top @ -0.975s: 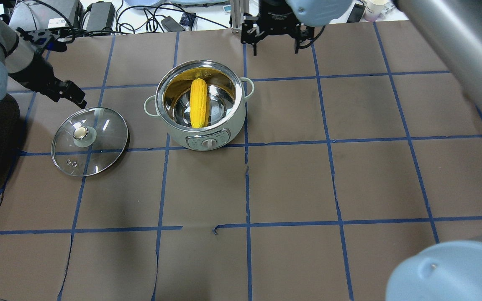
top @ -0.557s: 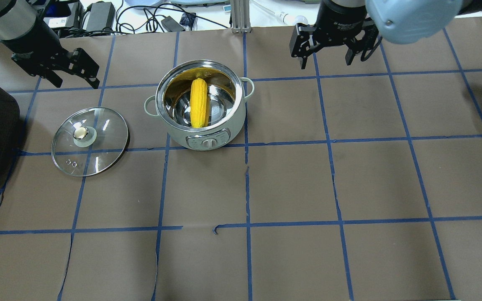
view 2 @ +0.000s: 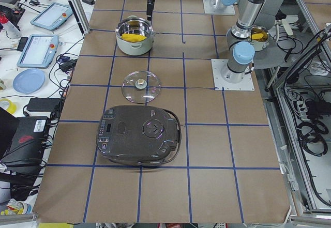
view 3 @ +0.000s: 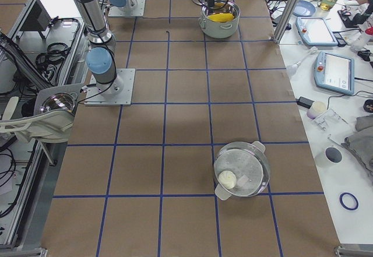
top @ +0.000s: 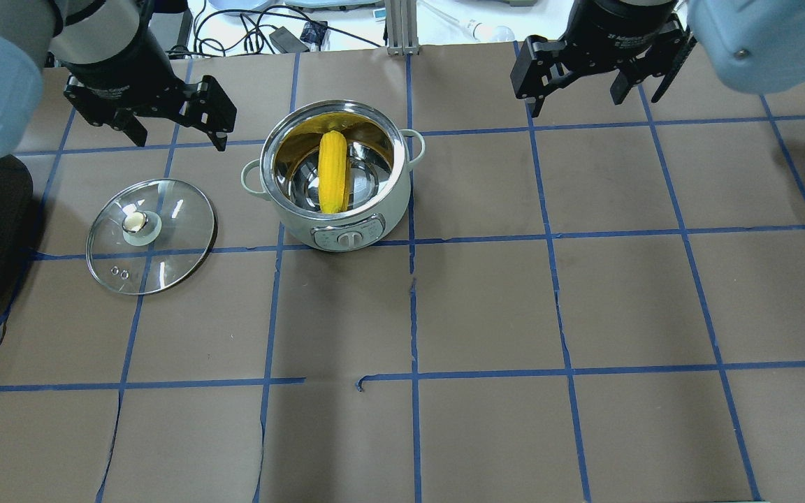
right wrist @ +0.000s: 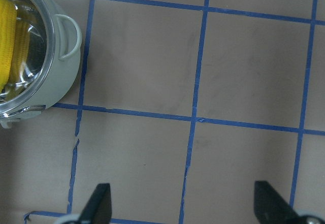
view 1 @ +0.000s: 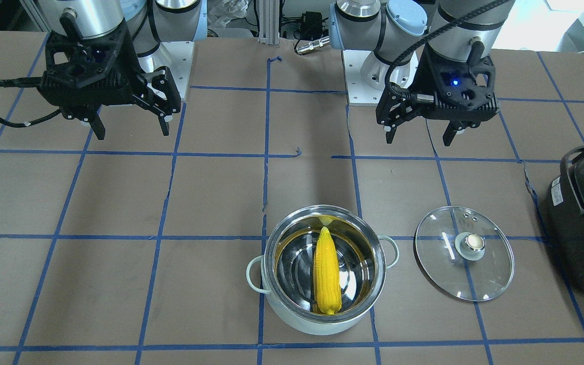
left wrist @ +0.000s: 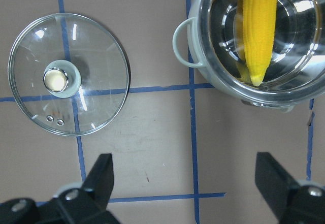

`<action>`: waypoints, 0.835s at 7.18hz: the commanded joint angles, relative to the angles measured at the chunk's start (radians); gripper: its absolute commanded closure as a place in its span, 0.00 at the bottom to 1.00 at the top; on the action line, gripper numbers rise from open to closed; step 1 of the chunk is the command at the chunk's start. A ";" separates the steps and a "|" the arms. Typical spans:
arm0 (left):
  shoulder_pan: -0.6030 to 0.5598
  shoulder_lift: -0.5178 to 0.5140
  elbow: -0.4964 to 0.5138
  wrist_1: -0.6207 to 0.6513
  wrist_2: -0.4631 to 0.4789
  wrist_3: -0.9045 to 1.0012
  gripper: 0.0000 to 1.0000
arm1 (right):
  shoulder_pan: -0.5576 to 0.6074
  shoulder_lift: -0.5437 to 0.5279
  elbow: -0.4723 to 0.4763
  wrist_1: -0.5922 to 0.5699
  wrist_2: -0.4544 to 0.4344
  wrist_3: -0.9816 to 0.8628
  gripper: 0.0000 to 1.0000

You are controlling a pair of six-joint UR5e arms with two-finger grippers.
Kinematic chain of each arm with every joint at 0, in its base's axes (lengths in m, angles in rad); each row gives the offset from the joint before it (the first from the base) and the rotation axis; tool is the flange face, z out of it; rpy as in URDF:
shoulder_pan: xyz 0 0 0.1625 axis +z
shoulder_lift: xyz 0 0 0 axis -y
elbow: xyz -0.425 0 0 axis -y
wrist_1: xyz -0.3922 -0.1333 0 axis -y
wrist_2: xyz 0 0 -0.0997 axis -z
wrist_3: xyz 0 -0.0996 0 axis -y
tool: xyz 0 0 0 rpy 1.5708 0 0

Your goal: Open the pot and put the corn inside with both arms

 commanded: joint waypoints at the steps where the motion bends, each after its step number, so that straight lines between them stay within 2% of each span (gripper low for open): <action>1: -0.006 0.011 -0.005 -0.008 -0.008 -0.013 0.00 | -0.035 -0.009 0.003 0.008 0.047 -0.004 0.00; 2: -0.005 0.011 0.004 -0.023 -0.049 -0.022 0.00 | -0.036 -0.012 0.002 0.073 0.043 -0.010 0.00; 3: 0.006 0.007 0.034 -0.073 -0.048 -0.028 0.00 | -0.035 -0.014 -0.007 0.093 0.027 -0.014 0.00; 4: 0.026 0.001 0.070 -0.129 -0.048 -0.028 0.00 | -0.033 -0.017 -0.009 0.089 -0.026 -0.015 0.00; 6: 0.031 0.004 0.073 -0.141 -0.048 -0.028 0.00 | -0.033 -0.018 -0.007 0.091 -0.025 -0.014 0.00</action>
